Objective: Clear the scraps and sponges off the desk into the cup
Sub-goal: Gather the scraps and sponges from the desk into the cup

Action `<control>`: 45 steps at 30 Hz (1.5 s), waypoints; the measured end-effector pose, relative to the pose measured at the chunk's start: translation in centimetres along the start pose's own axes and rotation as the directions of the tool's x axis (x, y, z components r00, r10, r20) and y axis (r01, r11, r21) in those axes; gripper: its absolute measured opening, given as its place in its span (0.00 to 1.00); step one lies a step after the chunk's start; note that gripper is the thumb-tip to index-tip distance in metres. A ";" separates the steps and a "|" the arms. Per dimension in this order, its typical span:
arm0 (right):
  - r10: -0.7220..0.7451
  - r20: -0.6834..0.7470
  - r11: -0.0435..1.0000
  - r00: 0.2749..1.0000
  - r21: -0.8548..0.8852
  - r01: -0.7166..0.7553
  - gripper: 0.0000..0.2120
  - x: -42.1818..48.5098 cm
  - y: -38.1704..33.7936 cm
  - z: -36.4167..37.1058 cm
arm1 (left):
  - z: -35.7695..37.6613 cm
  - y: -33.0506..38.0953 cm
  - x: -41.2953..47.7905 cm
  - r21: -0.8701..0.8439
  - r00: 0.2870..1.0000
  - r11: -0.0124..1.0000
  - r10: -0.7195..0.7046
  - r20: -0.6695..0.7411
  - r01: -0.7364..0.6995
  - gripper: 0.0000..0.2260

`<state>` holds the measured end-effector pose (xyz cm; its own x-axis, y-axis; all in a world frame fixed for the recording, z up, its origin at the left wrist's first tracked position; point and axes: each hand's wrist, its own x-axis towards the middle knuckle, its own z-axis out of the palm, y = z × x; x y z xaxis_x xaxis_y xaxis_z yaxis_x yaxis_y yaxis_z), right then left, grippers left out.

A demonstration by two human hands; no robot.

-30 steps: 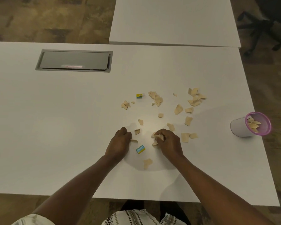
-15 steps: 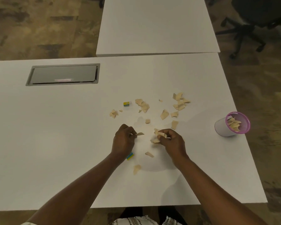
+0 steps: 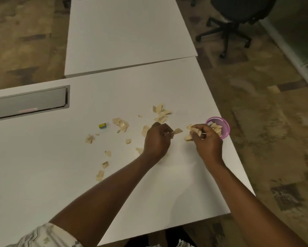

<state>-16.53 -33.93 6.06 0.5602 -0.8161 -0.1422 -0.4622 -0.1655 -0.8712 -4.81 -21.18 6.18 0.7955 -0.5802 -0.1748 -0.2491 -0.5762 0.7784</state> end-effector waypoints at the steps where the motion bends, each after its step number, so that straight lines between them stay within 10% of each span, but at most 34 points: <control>1: 0.000 -0.039 1.000 0.999 -0.020 0.000 0.05 0.6 0.3 -1.0 | 0.8 1.1 0.4 -0.004 1.000 1.000 0.017 0.020 -0.017 0.07; 8: 0.018 -0.161 0.989 0.987 -0.145 -0.041 0.04 4.7 2.6 -5.6 | 6.6 7.1 3.4 0.143 0.982 0.975 0.156 0.104 -0.170 0.06; 21: 0.148 0.091 0.924 0.985 -0.368 -0.105 0.13 7.5 2.0 -7.5 | 10.4 10.3 7.0 0.491 0.899 0.763 0.278 0.339 -0.421 0.07; 39: 0.146 0.025 0.941 0.989 -0.313 -0.131 0.18 5.9 1.7 -8.9 | 11.2 10.6 6.9 0.236 0.901 0.902 0.271 0.340 -0.360 0.13; 45: -0.155 -0.089 0.943 0.984 -0.312 0.120 0.11 2.3 0.9 -6.8 | 8.5 7.6 5.6 0.176 0.948 0.941 0.255 0.192 -0.289 0.11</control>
<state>-20.29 -39.72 8.13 0.5614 -0.8268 0.0366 -0.5828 -0.4264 -0.6918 -6.99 -33.72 6.01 0.5843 -0.8073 -0.0824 -0.5620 -0.4758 0.6765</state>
